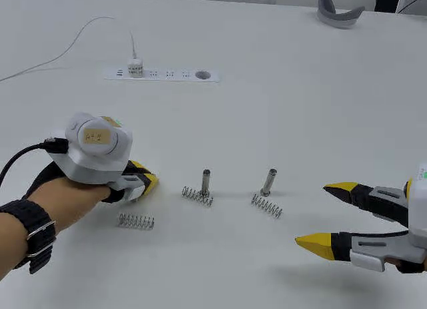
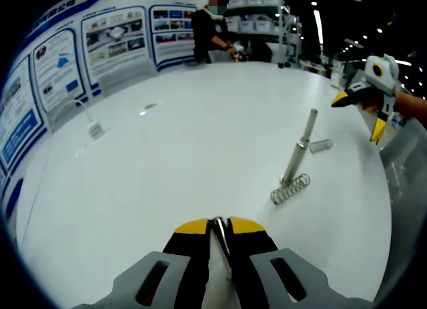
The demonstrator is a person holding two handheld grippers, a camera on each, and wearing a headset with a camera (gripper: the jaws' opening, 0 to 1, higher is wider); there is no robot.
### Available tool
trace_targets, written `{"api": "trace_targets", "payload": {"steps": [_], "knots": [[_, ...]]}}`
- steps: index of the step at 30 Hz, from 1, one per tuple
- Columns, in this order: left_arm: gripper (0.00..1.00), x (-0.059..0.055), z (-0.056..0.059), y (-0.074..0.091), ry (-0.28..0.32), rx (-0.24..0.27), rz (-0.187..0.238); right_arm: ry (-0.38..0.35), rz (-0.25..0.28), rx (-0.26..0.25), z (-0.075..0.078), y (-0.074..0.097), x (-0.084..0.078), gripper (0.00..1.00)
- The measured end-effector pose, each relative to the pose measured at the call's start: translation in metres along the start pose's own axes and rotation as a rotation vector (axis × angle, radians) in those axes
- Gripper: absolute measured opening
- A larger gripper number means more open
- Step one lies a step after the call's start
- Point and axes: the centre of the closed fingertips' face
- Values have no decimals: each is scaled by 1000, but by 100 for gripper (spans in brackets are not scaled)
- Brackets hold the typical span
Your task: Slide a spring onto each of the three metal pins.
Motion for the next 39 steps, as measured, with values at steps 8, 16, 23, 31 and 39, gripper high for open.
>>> {"api": "trace_targets", "payload": {"steps": [8, 16, 23, 31, 39], "knots": [[9, 0, 1, -2, -23, 11, -15, 2, -4, 1, -1, 0, -1, 67], [8, 1, 0, -2, -26, 17, -27, 0, -1, 1, 0, 0, -1, 67], [8, 1, 1, -3, -14, 15, -46, -1, 1, 1, 1, 0, -1, 67], [7, 7, -3, 3, 9, 21, -19, -2, 3, -3, 3, 0, -1, 67], [7, 13, -7, 15, 16, 33, 12, 1, 2, -3, 1, 0, -1, 67]]}}
Point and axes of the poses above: the centre of the closed fingertips' face, and the gripper's own axes: y roughly backward along the fingers, z roughly to its right, x roughly out of its top, and after that the axes turned 13 degrees about -y, right-handed
